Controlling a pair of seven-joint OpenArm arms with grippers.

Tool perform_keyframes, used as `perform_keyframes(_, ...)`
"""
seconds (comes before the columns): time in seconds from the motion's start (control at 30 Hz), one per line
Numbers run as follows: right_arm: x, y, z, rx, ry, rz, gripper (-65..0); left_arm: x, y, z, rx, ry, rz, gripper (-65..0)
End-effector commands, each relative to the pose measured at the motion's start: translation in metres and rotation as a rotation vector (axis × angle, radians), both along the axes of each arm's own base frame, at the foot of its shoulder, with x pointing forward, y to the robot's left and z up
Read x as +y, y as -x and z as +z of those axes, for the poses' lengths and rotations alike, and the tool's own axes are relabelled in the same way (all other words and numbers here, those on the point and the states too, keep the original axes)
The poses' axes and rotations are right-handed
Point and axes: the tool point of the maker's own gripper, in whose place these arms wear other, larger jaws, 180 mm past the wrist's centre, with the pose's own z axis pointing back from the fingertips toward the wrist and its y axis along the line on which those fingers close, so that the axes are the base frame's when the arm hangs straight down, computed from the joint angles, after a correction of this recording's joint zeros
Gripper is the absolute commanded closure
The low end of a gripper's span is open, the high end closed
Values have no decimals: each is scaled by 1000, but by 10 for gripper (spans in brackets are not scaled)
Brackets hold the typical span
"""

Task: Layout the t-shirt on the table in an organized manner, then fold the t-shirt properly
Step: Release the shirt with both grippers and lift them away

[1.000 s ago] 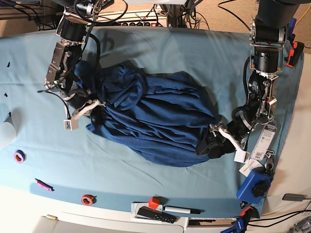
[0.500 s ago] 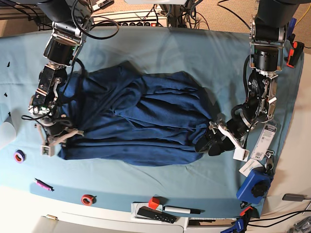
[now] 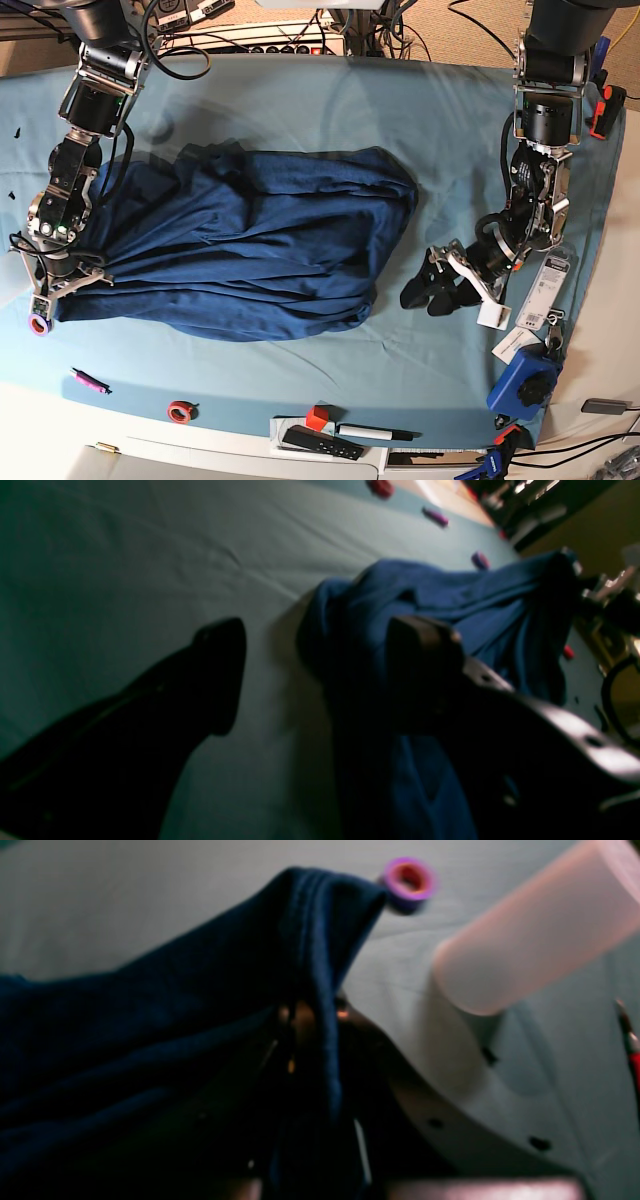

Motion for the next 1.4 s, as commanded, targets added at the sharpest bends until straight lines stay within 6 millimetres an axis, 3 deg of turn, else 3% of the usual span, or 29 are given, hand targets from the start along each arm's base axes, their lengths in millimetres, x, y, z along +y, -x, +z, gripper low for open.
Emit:
perform_keyframes(0.0, -10, -9, 29, -73, 43, -3, 0, 2, -11, 25, -70, 27, 6, -414)
perform_keyframes(0.07, -8, -9, 29, -68, 42, 3, -75, 2, -12, 25, -71, 28, 6, -414)
perform_keyframes(0.17, 1, -12, 24, -45, 42, 66, -251, 2, -11, 25, -71, 27, 6, -414)
perform_keyframes(0.23, 3, -13, 23, -39, 42, 84, -313, 2, -11, 25, -71, 27, 6, -414)
perform_keyframes(0.43, -21, -1, 29, 4, 161, -17, -313, 2, -11, 25, -70, 22, 4, -414)
perform_keyframes(0.57, -36, 8, 29, 40, 153, -74, -313, -7, -5, 8, -16, -82, -72, -414)
perform_keyframes(0.9, -36, 11, 33, -55, -57, 12, -313, -21, 2, 7, 24, -54, -126, -414)
perform_keyframes(1.07, -25, 12, 37, -103, -21, 147, -313, -21, 5, 7, 46, -38, -138, -414)
perform_keyframes(1.37, 29, 29, 54, -135, 64, 413, -312, -7, 10, -3, 83, -98, -152, -414)
